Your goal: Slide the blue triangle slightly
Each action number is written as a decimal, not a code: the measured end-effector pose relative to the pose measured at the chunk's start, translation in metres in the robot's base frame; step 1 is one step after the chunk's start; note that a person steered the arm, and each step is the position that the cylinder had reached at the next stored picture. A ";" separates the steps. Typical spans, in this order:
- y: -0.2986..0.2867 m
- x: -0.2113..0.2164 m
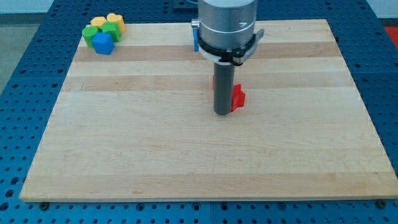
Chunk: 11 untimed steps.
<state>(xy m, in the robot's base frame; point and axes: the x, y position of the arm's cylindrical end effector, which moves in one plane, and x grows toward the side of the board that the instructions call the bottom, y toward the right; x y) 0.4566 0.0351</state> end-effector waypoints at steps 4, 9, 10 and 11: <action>-0.121 -0.176; -0.106 -0.227; -0.116 -0.216; -0.096 -0.213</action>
